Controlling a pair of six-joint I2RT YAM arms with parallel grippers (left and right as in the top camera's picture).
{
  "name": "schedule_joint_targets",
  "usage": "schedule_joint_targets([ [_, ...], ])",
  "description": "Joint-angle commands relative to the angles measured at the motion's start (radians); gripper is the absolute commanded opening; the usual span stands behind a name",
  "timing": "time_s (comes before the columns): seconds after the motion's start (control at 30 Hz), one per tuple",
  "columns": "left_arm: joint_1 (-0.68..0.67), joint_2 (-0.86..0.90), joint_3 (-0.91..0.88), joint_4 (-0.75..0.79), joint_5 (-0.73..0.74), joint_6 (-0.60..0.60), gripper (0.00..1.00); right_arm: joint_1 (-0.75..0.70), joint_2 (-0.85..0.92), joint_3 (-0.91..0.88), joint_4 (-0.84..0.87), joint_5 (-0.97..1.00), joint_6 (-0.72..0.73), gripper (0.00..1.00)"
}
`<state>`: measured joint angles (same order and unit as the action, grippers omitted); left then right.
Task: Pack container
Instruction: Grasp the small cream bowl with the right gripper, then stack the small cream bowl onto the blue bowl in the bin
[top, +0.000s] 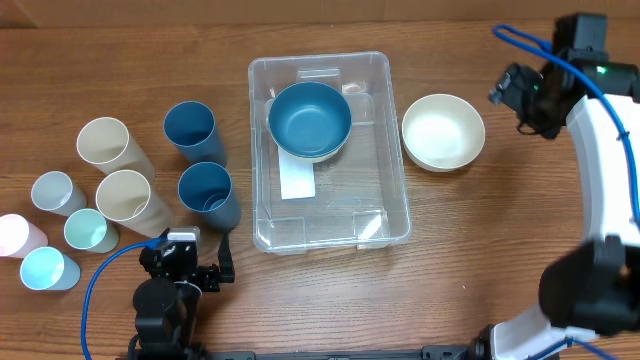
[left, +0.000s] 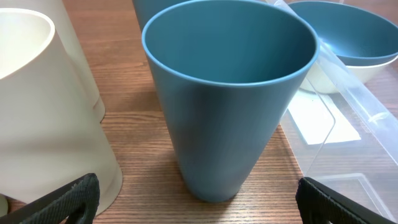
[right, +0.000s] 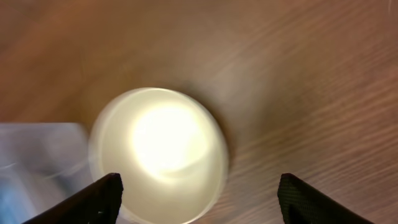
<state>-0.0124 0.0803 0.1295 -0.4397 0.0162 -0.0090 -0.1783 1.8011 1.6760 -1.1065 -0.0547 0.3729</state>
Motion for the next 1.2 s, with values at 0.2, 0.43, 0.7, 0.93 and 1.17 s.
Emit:
schedule_joint_targets([
  [0.2,0.006,-0.008,-0.003,0.003,0.010,-0.018,1.00,0.033,0.247,-0.127,0.121,-0.097,-0.002,0.66],
  [0.43,0.006,-0.008,-0.003,0.003,0.010,-0.017,1.00,0.047,0.254,-0.153,0.101,-0.047,0.051,0.08],
  [0.7,0.006,-0.008,-0.003,0.003,0.010,-0.017,1.00,0.080,-0.054,-0.109,0.056,-0.014,0.074,0.04],
  [0.93,0.006,-0.008,-0.003,0.003,0.010,-0.018,1.00,0.356,-0.338,-0.093,0.074,-0.017,0.073,0.04],
  [1.17,0.006,-0.008,-0.003,0.003,0.010,-0.018,1.00,0.610,-0.116,-0.095,0.239,0.080,0.073,0.04],
])
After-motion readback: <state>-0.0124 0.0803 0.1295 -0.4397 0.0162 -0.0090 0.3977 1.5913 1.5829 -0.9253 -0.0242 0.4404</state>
